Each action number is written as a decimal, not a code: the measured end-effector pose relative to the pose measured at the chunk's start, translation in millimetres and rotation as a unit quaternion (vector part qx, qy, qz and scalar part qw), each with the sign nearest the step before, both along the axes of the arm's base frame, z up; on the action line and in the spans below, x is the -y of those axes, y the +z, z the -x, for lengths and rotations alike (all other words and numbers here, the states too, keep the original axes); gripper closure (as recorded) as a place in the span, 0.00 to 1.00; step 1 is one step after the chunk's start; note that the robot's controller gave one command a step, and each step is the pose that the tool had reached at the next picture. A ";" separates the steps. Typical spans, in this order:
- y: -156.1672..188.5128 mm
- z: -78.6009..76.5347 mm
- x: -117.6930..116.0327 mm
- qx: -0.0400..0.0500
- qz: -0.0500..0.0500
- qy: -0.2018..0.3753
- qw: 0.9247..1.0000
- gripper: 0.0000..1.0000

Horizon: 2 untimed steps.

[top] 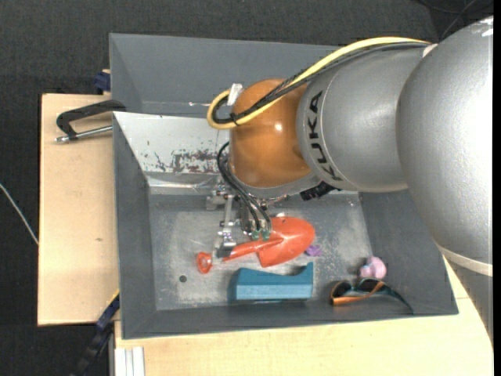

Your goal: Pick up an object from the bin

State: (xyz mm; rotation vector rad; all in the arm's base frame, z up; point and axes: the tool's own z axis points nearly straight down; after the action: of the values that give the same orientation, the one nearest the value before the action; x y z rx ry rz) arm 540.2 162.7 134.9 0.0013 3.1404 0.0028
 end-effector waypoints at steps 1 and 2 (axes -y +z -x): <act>-17.1 8.5 20.7 0.004 -0.002 0.042 0.999 0.00; -59.3 36.9 46.2 0.001 0.000 0.114 0.993 1.00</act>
Offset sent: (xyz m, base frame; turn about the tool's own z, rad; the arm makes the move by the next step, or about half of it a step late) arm -0.0386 -0.0480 -0.0631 -0.2283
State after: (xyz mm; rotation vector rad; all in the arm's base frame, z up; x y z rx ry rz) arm 503.3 116.5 75.6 -0.3562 3.1182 0.0042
